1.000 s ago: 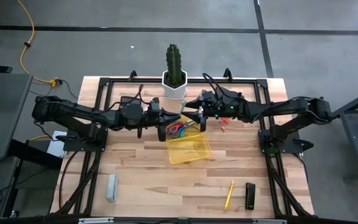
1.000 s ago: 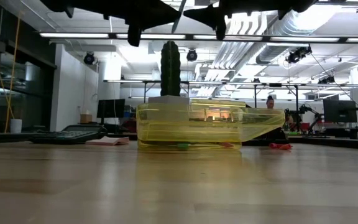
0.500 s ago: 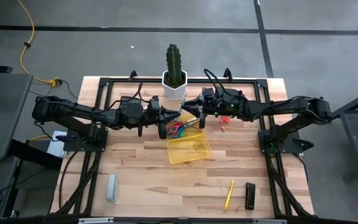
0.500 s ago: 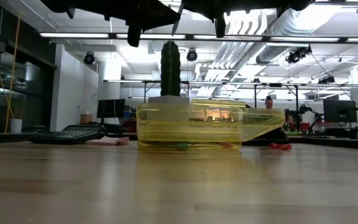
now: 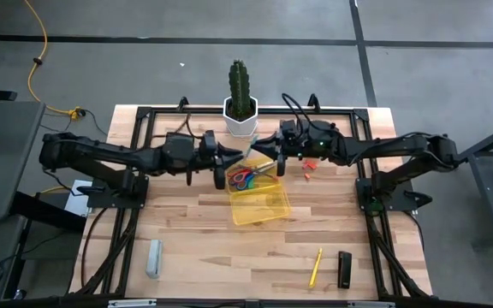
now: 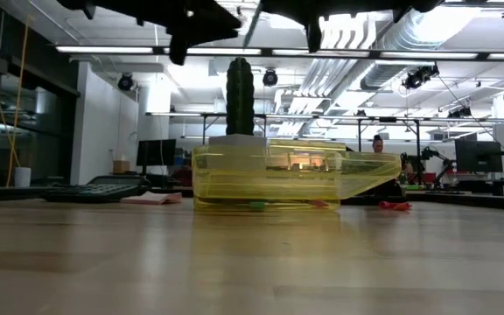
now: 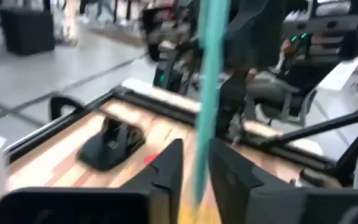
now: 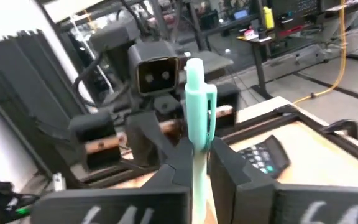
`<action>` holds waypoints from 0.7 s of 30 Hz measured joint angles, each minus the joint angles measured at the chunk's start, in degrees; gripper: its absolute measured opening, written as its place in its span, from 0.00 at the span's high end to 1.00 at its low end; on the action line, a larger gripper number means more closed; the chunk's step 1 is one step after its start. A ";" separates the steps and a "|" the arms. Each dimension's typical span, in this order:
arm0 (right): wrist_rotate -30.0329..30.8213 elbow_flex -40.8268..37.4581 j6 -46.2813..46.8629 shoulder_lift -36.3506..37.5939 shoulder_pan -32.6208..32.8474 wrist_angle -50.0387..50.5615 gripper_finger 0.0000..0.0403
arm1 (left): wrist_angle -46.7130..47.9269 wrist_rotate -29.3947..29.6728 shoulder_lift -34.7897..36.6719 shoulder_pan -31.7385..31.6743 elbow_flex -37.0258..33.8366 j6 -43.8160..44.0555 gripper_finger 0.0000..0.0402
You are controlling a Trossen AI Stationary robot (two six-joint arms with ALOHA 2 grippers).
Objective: Pack school essentials
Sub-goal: Put the blue pen into the yellow supply box
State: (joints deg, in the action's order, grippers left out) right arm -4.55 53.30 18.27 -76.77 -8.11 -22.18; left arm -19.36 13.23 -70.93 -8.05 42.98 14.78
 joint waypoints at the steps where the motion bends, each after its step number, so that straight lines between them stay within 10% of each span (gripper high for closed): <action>1: -0.25 0.00 -0.58 0.87 -0.54 1.42 0.99 | 2.84 -0.69 1.62 -0.58 0.00 0.05 0.79; 10: -0.40 0.00 -5.22 9.11 -5.16 15.30 0.99 | 17.18 -2.31 20.76 -2.49 -0.02 -0.27 0.60; 21: -0.21 0.00 -5.84 9.63 -5.41 20.66 1.00 | 18.29 -0.33 33.76 -2.43 0.00 -1.48 0.59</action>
State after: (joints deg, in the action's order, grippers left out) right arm -4.75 53.30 12.43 -67.13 -13.52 -1.52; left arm -1.07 12.90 -37.17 -10.48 42.98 13.30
